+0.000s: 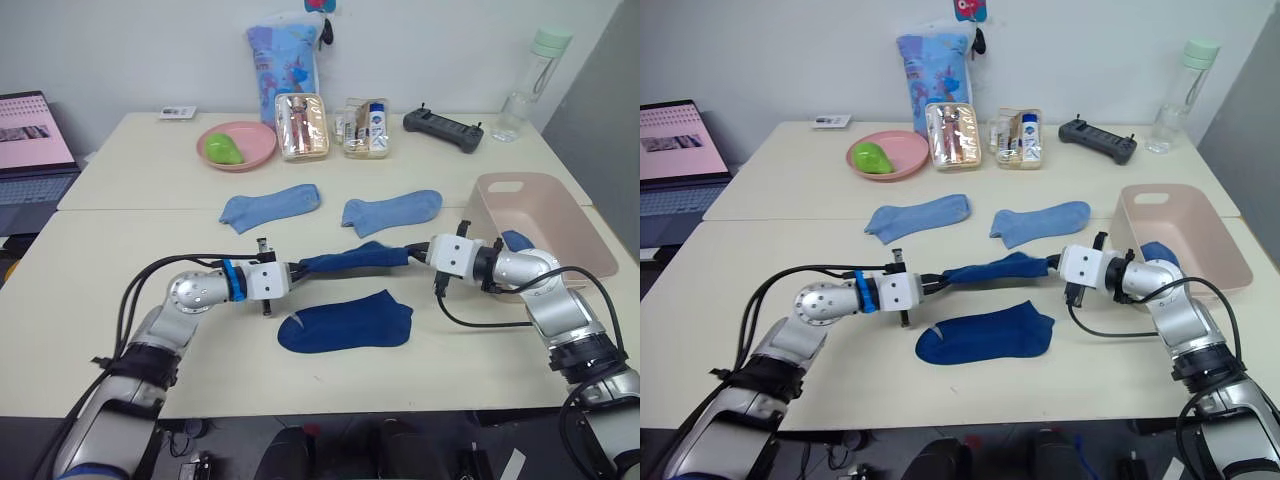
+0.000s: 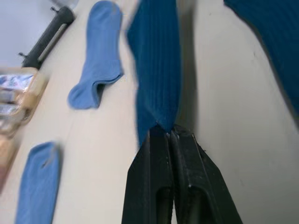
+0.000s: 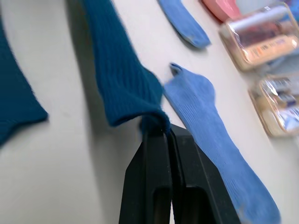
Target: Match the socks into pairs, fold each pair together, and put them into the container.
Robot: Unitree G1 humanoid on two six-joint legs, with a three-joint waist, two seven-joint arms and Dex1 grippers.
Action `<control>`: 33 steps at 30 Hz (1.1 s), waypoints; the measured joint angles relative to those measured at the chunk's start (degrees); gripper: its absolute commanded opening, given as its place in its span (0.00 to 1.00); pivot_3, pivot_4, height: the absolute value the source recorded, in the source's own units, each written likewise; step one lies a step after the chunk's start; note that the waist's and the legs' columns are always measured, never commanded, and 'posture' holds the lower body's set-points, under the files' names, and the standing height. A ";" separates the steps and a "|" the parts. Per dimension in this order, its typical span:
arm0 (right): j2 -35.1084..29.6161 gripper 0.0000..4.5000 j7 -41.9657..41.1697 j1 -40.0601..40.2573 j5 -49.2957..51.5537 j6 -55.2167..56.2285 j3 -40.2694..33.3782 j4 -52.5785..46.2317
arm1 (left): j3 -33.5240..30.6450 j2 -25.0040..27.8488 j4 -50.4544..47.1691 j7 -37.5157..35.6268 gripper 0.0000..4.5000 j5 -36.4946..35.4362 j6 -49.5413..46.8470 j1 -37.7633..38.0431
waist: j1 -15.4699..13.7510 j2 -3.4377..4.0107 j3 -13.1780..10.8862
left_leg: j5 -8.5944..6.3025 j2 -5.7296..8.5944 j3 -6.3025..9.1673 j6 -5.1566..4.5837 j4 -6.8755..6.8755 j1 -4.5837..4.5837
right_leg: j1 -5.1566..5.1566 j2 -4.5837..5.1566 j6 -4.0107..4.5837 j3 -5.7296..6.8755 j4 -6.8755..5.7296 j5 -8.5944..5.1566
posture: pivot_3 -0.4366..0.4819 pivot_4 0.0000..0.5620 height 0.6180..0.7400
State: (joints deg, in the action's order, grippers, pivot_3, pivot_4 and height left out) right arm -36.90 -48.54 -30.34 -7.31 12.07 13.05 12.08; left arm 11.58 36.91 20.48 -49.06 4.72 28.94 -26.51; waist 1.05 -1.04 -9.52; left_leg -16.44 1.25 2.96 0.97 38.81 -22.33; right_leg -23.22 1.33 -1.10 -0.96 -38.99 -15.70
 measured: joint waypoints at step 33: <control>-3.22 0.53 -7.82 8.46 -0.98 8.10 3.80 -7.15 | -4.28 2.70 -20.62 4.51 0.00 0.24 -10.73 18.46 | -0.75 0.06 -0.02 | -0.01 -0.06 -0.09 -0.02 -0.04 0.13 | 0.07 0.00 0.02 -0.01 0.01 0.01 | 0.48 0.27 1.00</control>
State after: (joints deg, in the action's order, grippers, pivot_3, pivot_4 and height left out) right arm -40.12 -56.36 -21.87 -8.28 20.17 16.86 4.93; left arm 7.31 39.61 -0.14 -44.55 4.96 18.21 -8.05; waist 0.29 -0.98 -9.54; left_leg -16.46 1.19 2.88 0.96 38.77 -22.20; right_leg -23.15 1.32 -1.08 -0.97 -38.99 -15.70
